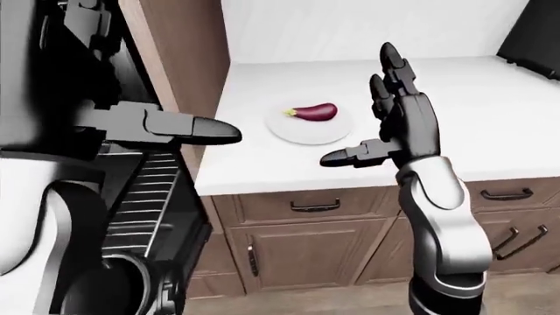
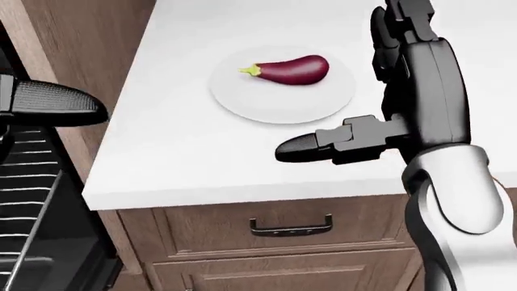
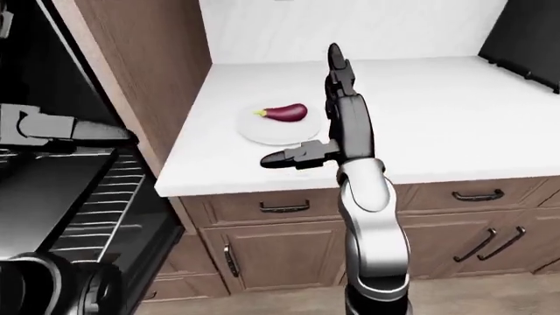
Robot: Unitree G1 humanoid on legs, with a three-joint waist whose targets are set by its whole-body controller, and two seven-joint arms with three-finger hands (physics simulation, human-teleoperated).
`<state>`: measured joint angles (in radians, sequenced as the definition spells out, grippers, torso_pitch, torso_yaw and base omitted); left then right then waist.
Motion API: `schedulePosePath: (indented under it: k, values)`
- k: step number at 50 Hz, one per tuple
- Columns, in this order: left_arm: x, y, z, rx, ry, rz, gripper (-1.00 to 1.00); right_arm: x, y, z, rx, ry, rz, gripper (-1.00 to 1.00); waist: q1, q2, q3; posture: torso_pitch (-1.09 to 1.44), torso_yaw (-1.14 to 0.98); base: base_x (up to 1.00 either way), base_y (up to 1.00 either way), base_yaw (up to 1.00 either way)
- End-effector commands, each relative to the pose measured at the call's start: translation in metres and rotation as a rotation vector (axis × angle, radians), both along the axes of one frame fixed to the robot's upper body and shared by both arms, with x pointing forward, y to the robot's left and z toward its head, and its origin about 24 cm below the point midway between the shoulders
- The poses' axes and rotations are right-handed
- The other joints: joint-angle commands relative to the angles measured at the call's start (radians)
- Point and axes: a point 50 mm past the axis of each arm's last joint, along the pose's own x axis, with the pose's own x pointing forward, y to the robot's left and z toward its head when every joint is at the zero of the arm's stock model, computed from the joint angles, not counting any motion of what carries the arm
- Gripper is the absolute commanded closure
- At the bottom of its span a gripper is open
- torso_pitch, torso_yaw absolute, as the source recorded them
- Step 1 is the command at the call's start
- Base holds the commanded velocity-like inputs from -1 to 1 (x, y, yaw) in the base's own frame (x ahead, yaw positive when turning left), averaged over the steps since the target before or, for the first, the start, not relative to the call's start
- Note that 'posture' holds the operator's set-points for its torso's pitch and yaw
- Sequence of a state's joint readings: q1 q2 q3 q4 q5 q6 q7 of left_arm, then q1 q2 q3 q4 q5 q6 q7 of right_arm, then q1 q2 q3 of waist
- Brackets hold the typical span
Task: Place the eggplant on the rack of the oven.
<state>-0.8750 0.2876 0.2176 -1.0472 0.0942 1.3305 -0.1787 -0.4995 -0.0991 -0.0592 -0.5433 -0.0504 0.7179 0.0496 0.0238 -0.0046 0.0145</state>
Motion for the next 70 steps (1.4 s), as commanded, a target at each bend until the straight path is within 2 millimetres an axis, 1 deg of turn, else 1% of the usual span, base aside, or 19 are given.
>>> schedulePosePath:
  k: [1, 7, 16, 19, 26, 29, 30, 37, 38, 44, 47, 50, 55, 60, 61, 66, 67, 69, 70]
  values:
    - [0.001, -0.005, 0.002, 0.027, 0.025, -0.033, -1.00, -0.004, 0.003, 0.008, 0.000, -0.077, 0.015, -1.00, -0.001, -0.002, 0.007, 0.00, 0.00, 0.00, 0.00, 0.75]
    - [0.001, -0.004, 0.000, 0.031, 0.025, -0.032, -1.00, -0.003, 0.004, 0.009, -0.003, -0.077, 0.015, -1.00, 0.010, -0.004, 0.019, 0.00, 0.00, 0.00, 0.00, 0.74]
    - [-0.003, -0.002, 0.001, 0.040, 0.017, -0.027, -1.00, -0.003, 0.005, 0.014, -0.009, -0.076, 0.016, -1.00, -0.007, 0.082, 0.007, 0.00, 0.00, 0.00, 0.00, 0.67]
    - [-0.004, -0.002, -0.001, 0.038, 0.021, -0.028, -1.00, -0.005, 0.006, 0.009, -0.005, -0.074, 0.026, -1.00, 0.003, 0.064, 0.002, 0.00, 0.00, 0.00, 0.00, 0.51]
    - [-0.007, -0.001, -0.003, 0.040, 0.022, -0.020, -1.00, -0.002, 0.006, 0.012, -0.004, -0.068, 0.012, -1.00, -0.012, 0.017, 0.042, 0.00, 0.00, 0.00, 0.00, 0.13]
    - [-0.007, -0.001, -0.004, 0.043, 0.023, -0.021, -1.00, -0.004, 0.006, 0.006, -0.004, -0.070, 0.015, -1.00, 0.000, -0.042, 0.021, 0.00, 0.00, 0.00, 0.00, 0.00]
    - [-0.008, -0.001, -0.004, 0.041, 0.023, -0.021, -1.00, -0.004, 0.006, 0.006, -0.004, -0.069, 0.021, -1.00, -0.005, 0.007, 0.035, 0.00, 0.00, 0.00, 0.00, 0.00]
    - [-0.008, 0.001, -0.004, 0.053, 0.022, -0.010, -1.00, -0.006, 0.005, 0.006, -0.005, -0.080, 0.021, -1.00, -0.023, 0.025, 0.019, 0.00, 0.00, 0.00, 0.00, 0.00]
    - [-0.008, 0.001, -0.004, 0.051, 0.019, -0.010, -1.00, -0.006, 0.005, 0.006, -0.013, -0.080, 0.020, -1.00, -0.011, 0.028, -0.002, 0.00, 0.00, 0.00, 0.00, 0.38]
    - [-0.008, 0.002, -0.002, 0.056, 0.017, -0.005, -1.00, -0.005, 0.007, 0.018, -0.007, -0.083, 0.028, -1.00, -0.021, 0.035, 0.010, 0.00, 0.00, 0.00, 0.00, 0.52]
    - [-0.008, 0.003, -0.001, 0.054, 0.017, -0.004, -1.00, -0.005, 0.007, 0.011, -0.006, -0.085, 0.030, -1.00, -0.025, 0.078, 0.007, 0.00, 0.00, 0.00, 0.00, 0.51]
    - [-0.007, 0.003, -0.002, 0.051, 0.019, 0.000, -1.00, -0.005, 0.007, 0.016, -0.016, -0.088, 0.020, -1.00, -0.018, 0.081, 0.013, 0.00, 0.00, 0.00, 0.00, 0.51]
    - [-0.007, 0.004, -0.003, 0.056, 0.020, 0.000, -1.00, -0.004, 0.006, 0.016, -0.020, -0.082, 0.007, -1.00, -0.028, 0.042, 0.042, 0.00, 0.00, 0.00, 0.00, 0.00]
    - [-0.007, 0.005, -0.003, 0.060, 0.019, 0.005, -1.00, -0.005, 0.005, 0.009, -0.014, -0.081, 0.003, -1.00, -0.011, -0.016, 0.029, 0.00, 0.00, 0.00, 0.00, 0.00]
    - [-0.007, 0.005, -0.004, 0.060, 0.020, 0.007, -1.00, -0.005, 0.005, 0.009, -0.014, -0.080, 0.003, -1.00, -0.017, 0.004, 0.034, 0.00, 0.00, 0.00, 0.00, 0.00]
    - [-0.008, 0.005, -0.004, 0.061, 0.019, 0.005, -1.00, -0.005, 0.005, 0.008, -0.006, -0.076, 0.006, -1.00, -0.020, 0.016, 0.019, 0.00, 0.00, 0.00, 0.00, 0.00]
    - [-0.008, 0.005, -0.004, 0.057, 0.018, 0.003, -1.00, -0.005, 0.005, 0.008, -0.008, -0.075, 0.006, -1.00, -0.021, 0.022, -0.012, 0.00, 0.00, 0.27, 0.00, 0.00]
    - [-0.008, 0.005, -0.004, 0.059, 0.018, 0.003, -1.00, -0.005, 0.004, 0.009, 0.009, -0.080, 0.006, -1.00, -0.024, 0.033, 0.054, 0.00, 0.00, 0.49, 0.00, 0.00]
    - [-0.008, 0.006, -0.004, 0.062, 0.019, 0.007, -1.00, -0.005, 0.004, 0.008, -0.007, -0.075, 0.001, -1.00, -0.025, 0.039, 0.057, 0.00, 0.00, 0.50, 0.00, 0.00]
